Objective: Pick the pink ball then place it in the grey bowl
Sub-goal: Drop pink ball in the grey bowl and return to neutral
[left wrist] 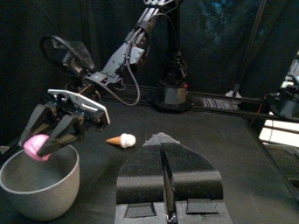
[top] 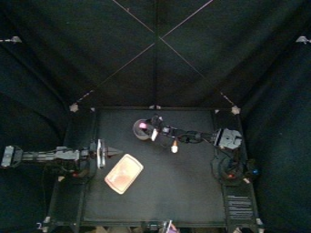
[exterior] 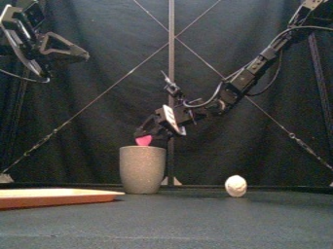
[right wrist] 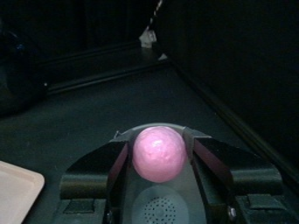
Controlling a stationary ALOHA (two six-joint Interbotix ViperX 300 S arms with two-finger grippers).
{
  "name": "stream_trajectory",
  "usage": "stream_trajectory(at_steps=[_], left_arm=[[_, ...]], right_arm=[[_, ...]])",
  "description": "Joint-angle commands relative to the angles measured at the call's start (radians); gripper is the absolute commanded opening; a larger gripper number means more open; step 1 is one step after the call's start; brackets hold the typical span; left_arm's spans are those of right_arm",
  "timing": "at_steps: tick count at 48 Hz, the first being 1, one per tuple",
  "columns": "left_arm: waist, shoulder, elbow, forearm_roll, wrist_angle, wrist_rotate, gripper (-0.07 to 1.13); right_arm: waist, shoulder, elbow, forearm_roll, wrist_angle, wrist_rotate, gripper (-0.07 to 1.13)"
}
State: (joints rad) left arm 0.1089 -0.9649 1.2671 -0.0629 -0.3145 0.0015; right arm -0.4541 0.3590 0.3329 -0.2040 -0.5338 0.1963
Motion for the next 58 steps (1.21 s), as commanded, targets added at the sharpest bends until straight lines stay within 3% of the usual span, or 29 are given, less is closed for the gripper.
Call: stream_trajectory(at_steps=[1, 14, 24, 34, 49, 58], left_arm=[[0.003, 0.003, -0.011, -0.003, -0.009, -0.002, 0.08], [0.003, 0.003, -0.005, -0.003, -0.011, -0.002, 0.08], [0.003, 0.003, 0.000, -0.003, -0.009, -0.003, 0.08], [0.003, 0.003, 0.011, -0.003, -0.009, -0.003, 0.08], [0.003, 0.003, 0.026, -0.003, -0.009, -0.003, 0.08], [0.003, 0.005, 0.031, -0.003, -0.009, -0.003, 0.08]], right_arm=[[-0.002, -0.008, -0.035, 0.005, 0.021, 0.002, 0.81], [-0.002, -0.002, -0.020, 0.005, 0.040, 0.002, 0.96], [0.002, -0.051, 0.009, 0.026, 0.029, 0.000, 0.96], [0.072, -0.219, 0.170, 0.023, -0.026, 0.000, 0.96], [0.258, -0.483, 0.454, 0.026, -0.043, -0.003, 0.97], [0.291, -0.607, 0.578, 0.055, -0.052, -0.008, 0.96]])
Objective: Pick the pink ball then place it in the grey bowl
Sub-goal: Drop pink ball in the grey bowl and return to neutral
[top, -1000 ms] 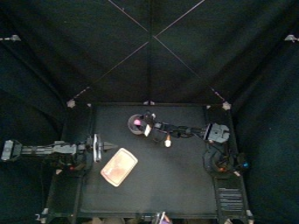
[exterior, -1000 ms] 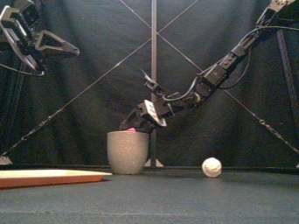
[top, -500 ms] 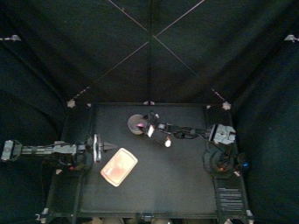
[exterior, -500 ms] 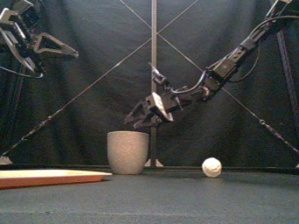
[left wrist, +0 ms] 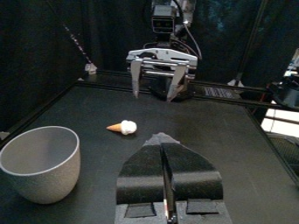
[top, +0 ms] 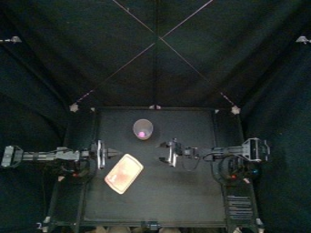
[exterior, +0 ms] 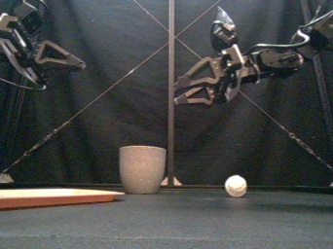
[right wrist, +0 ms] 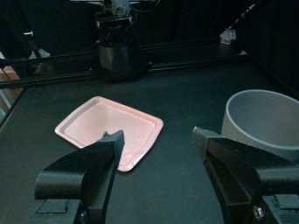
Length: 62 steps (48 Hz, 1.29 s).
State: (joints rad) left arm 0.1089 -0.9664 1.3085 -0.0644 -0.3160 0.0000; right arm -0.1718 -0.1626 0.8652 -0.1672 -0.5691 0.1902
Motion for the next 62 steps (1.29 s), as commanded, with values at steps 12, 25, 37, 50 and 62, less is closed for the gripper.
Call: stream_trajectory(at_steps=[12, 25, 37, 50, 62], left_arm=[[0.003, 0.005, 0.000, -0.002, -0.008, -0.002, 0.08], [0.002, 0.005, 0.000, -0.002, -0.008, 0.000, 0.08], [0.003, 0.005, 0.002, -0.002, -0.005, -0.002, 0.08], [0.003, 0.005, 0.003, -0.002, -0.003, -0.002, 0.08], [0.002, 0.005, 0.003, -0.003, -0.002, -0.003, 0.08]], right_arm=[[0.009, -0.207, 0.161, 0.055, -0.043, -0.002, 0.95], [0.015, -0.216, 0.175, 0.060, -0.044, -0.002, 0.95], [0.015, -0.218, 0.175, 0.055, -0.044, -0.003, 0.95], [0.015, -0.218, 0.179, 0.058, -0.044, -0.002, 0.95], [0.015, -0.216, 0.179, 0.060, -0.044, 0.003, 0.95]])
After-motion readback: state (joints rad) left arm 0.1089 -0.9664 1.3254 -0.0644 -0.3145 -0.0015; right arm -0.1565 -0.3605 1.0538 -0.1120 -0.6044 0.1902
